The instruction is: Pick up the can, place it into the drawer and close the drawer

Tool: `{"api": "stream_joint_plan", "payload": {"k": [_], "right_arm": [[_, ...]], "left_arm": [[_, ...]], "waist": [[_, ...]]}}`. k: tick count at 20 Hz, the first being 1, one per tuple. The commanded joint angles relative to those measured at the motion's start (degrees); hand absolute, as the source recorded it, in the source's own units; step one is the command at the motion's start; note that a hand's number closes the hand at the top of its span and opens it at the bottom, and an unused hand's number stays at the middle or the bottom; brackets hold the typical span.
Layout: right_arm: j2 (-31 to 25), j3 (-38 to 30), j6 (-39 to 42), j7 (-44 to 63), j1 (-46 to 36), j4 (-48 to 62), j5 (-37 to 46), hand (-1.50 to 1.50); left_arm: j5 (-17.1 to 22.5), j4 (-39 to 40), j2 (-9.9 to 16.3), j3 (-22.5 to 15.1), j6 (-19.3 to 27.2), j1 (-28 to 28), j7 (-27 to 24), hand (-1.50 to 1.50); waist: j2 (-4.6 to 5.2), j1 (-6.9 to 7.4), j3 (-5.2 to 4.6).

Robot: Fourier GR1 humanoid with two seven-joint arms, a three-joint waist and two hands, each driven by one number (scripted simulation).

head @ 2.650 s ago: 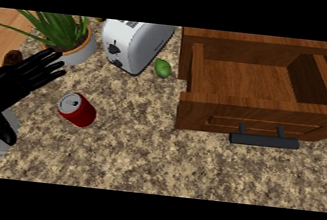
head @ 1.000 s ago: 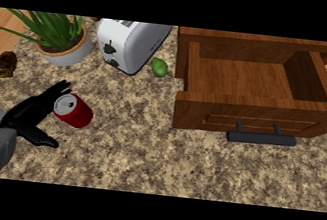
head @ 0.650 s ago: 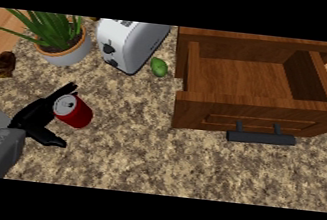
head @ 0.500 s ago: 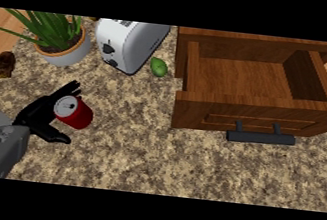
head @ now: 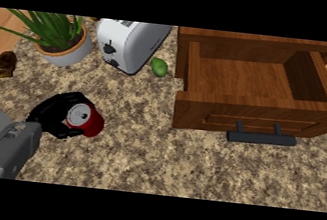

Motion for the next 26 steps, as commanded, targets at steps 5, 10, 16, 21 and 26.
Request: {"api": "stream_joint_plan", "payload": {"k": [5, 10, 16, 21, 26], "right_arm": [[2.0, 0.2, 0.2, 1.9, 2.0, -2.4, -1.4, -1.5], [2.9, -2.0, 0.6, 0.6, 3.3, -2.8, -1.9, -1.5], [2.1, -2.7, -0.6, 2.8, 3.8, -4.5, -2.9, -1.5], [4.0, -0.7, -2.6, 4.2, 2.4, -8.0, -0.4, -1.5], [4.2, -0.6, -0.7, 1.3, 5.9, -6.7, -1.6, -1.5]], "left_arm": [[2.0, -3.4, -2.1, 0.6, -9.8, -1.7, -2.9, 1.5], [8.7, -5.7, -5.7, 7.2, 5.0, -0.5, -1.1, 1.5], [13.4, -11.7, -13.2, 12.0, 24.8, -0.1, -3.1, 1.5], [13.1, -25.4, -17.1, 8.2, 29.7, 1.2, 2.2, 1.5], [12.7, -40.6, -19.6, 3.6, 37.7, 3.4, 11.2, 1.5]], "waist": [[-0.31, 0.31, 0.05], [-0.86, 1.47, 0.19], [-1.35, 2.69, 0.3], [-1.26, 2.99, 0.27], [-1.33, 2.5, 0.29]]}}
